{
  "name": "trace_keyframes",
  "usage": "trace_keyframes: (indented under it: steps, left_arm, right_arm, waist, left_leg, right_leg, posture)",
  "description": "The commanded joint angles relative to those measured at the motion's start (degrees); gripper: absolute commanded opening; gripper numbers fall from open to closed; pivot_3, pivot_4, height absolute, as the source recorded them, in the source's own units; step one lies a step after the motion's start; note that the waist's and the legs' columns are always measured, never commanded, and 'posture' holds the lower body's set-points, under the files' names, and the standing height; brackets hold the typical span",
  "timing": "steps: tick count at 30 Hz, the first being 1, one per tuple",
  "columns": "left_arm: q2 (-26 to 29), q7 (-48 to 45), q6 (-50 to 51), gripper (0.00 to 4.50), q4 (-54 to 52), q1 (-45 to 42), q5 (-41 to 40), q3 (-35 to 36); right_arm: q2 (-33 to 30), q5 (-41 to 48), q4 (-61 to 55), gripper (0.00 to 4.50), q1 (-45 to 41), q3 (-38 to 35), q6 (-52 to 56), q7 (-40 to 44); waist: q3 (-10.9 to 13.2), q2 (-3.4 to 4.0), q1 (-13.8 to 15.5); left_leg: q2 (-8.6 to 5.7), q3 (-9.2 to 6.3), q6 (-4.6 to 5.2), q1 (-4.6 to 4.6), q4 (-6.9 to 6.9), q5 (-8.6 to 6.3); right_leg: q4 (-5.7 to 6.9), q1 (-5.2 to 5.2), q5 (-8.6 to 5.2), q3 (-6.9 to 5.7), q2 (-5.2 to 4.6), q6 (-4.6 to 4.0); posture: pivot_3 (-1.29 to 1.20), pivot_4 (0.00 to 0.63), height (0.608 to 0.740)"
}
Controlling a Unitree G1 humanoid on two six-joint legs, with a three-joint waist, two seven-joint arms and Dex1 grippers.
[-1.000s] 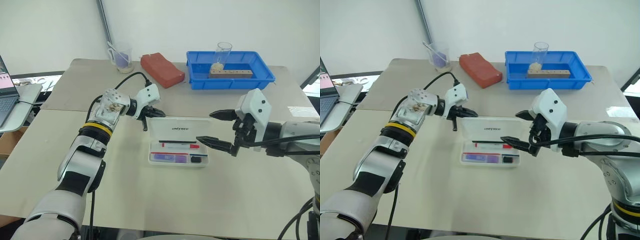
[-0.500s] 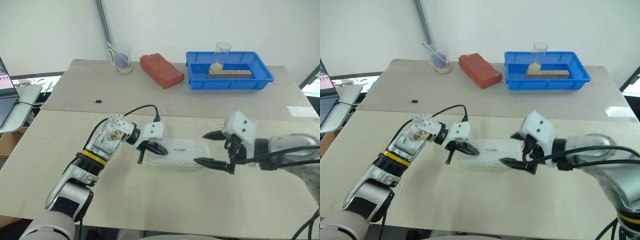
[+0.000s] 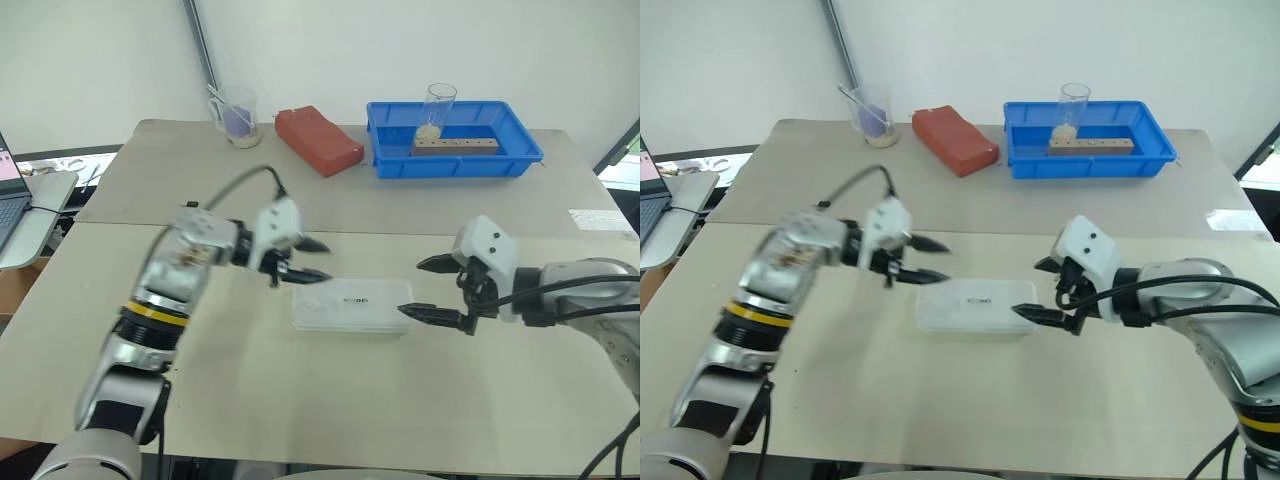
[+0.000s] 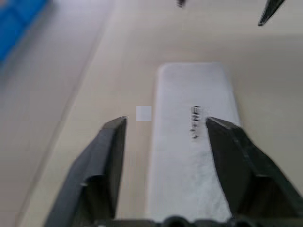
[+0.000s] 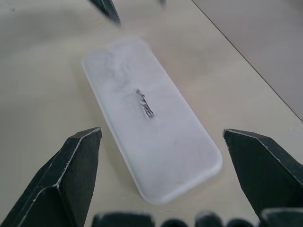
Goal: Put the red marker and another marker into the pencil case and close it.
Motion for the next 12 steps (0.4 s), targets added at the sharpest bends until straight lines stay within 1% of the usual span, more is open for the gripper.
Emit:
trace_keyframes:
  steps: [1, 5, 9, 12]
  left_arm:
    - [3.6, 1.7, 4.8, 4.44, -7.8, 3.5, -4.2, 5.0]
    - [8.6, 4.6, 8.1, 4.44, -14.2, 9.0, -5.3, 8.3]
    - [11.1, 7.8, 9.6, 4.44, -16.7, 14.5, -6.5, 11.8]
    - [12.7, 8.5, 8.6, 4.44, -17.4, 17.4, -6.3, 12.7]
  right_arm:
    - [-1.6, -2.3, 2.9, 4.50, -0.4, -1.0, -5.3, 3.5]
    - [-1.7, -4.2, 7.5, 4.50, -1.4, -0.2, -9.4, 6.7]
    - [-1.6, -5.4, 10.7, 4.50, -1.7, -0.2, -11.7, 9.0]
    - [-1.3, -6.4, 12.4, 4.50, -1.8, 0.1, -12.8, 9.6]
  waist:
    - [0.0, 0.02, 0.1]
    - [0.0, -0.05, 0.4]
    - [0.0, -0.05, 0.5]
    - [0.0, -0.05, 0.4]
  left_leg:
    - [0.00, 0.00, 0.00, 0.02, 0.00, 0.00]
    - [0.02, 0.00, -0.01, 0.04, 0.04, 0.00]
    - [0.00, 0.04, -0.02, 0.04, 0.05, 0.00]
    - [0.01, 0.08, -0.01, 0.04, 0.02, 0.00]
  right_leg:
    - [0.00, 0.02, 0.00, 0.00, -0.01, 0.00]
    - [0.02, 0.05, -0.02, -0.04, -0.04, 0.03]
    - [0.00, 0.03, -0.02, -0.07, -0.12, 0.01]
    - [0.01, 0.02, 0.04, -0.05, -0.12, -0.13]
  posture:
    - [0.00, 0.150, 0.740]
    - [0.00, 0.150, 0.740]
    - [0.00, 0.150, 0.740]
    - [0.00, 0.150, 0.740]
